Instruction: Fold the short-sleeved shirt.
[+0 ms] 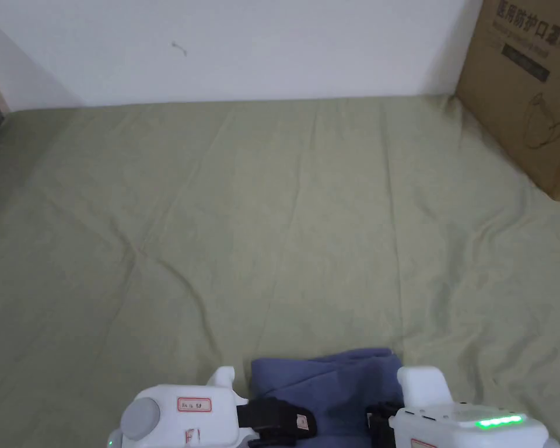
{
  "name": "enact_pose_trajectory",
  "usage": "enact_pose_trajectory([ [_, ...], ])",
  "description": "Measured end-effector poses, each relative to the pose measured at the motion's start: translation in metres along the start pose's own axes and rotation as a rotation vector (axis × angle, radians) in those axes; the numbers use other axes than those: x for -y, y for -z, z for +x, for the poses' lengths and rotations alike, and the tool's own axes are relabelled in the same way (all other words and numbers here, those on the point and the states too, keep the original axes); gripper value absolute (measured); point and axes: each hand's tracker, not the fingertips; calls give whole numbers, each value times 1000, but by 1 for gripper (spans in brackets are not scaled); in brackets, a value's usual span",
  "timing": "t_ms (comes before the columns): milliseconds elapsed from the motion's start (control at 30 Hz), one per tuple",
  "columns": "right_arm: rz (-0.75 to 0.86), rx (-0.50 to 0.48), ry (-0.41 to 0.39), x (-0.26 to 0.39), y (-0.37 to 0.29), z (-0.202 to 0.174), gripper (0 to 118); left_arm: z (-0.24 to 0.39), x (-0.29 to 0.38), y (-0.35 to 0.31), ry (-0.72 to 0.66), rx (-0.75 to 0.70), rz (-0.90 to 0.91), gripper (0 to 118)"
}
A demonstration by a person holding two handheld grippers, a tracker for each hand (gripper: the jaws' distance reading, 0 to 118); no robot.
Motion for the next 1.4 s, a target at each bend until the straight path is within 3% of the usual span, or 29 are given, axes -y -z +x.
enact_pose_trajectory([
  [67, 60, -2, 34, -1, -12, -8, 0, -5, -2, -8, -55, 88, -9, 20],
  [133, 172, -25, 66, -3, -31, -19, 0, 5, -6, -21, 33, -23, 0, 20],
  [300, 468, 70, 16, -15, -83, -55, 0, 11, -16, -84, 148, -120, 55, 20],
  [467, 622, 99, -17, -25, -121, -79, 0, -14, -33, -183, 145, -286, 167, 20],
  [600, 603, 73, -49, -32, -130, -85, 0, -38, -52, -258, 100, -489, 206, 20],
  [767, 535, 53, -85, -32, -122, -88, 0, -46, -72, -319, 63, -860, 222, 20],
  [933, 486, 48, -124, -27, -111, -91, 0, -49, -80, -339, 186, -1198, 230, 22],
  [967, 476, 33, -118, -27, -110, -91, 0, -51, -80, -339, 214, -1236, 239, 29],
  [1067, 460, 20, -115, -26, -107, -93, 0, -55, -86, -340, 208, -1439, 253, 104],
  [1100, 457, 19, -121, -26, -106, -94, 0, -52, -85, -341, 202, -1479, 274, 114],
  [1167, 457, 19, -134, -26, -107, -95, 0, -39, -80, -349, 211, -1397, 401, 113],
  [1267, 456, 18, -130, -28, -107, -92, 0, -12, -62, -355, 156, -1161, 553, 113],
  [1333, 465, 20, -119, -28, -109, -89, 0, 10, -47, -352, 166, -1053, 611, 106],
  [1367, 469, 23, -117, -28, -111, -88, 0, 22, -38, -346, 180, -1014, 640, 93],
  [1400, 474, 26, -116, -27, -113, -86, 0, 37, -28, -339, 212, -971, 679, 61],
])
